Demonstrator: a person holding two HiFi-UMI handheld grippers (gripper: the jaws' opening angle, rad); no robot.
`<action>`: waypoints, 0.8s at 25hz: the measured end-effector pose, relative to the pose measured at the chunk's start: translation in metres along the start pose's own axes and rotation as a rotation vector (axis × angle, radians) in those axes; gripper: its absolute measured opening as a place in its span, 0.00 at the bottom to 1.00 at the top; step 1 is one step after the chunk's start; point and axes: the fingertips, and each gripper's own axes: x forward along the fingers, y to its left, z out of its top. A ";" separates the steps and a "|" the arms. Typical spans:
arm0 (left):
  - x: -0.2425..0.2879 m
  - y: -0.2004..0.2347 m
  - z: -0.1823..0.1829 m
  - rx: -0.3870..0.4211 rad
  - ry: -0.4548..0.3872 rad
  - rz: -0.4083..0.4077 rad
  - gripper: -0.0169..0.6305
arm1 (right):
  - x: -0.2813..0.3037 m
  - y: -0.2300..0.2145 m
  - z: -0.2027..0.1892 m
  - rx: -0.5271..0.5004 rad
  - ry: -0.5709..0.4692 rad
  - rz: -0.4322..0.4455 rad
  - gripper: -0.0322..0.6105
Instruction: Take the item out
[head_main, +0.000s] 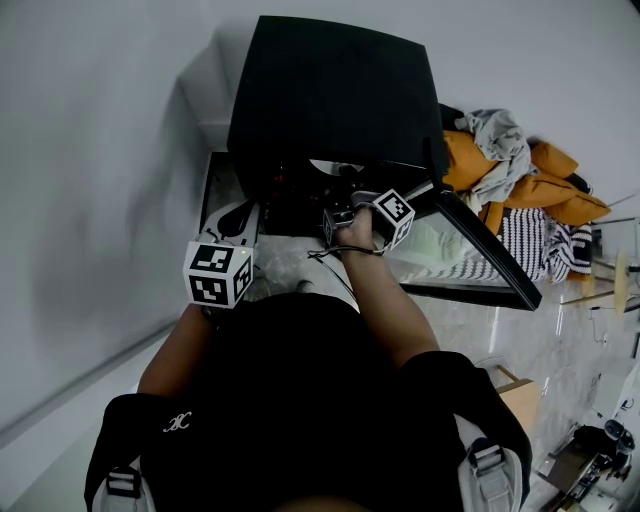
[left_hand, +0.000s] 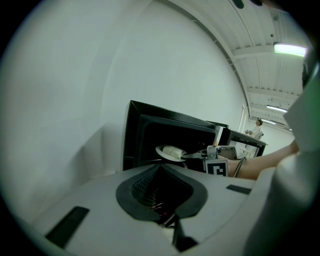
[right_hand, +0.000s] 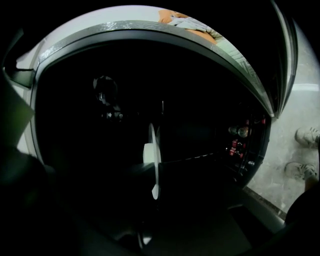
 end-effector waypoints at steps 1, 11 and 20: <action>0.001 -0.001 0.000 0.001 -0.002 -0.002 0.04 | 0.000 0.000 0.000 -0.001 0.007 0.010 0.09; 0.005 -0.011 0.000 0.005 -0.006 -0.020 0.04 | -0.021 -0.003 -0.002 -0.013 0.063 0.054 0.09; 0.006 -0.017 -0.003 0.011 -0.005 -0.039 0.04 | -0.037 0.015 -0.018 -0.061 0.140 0.101 0.08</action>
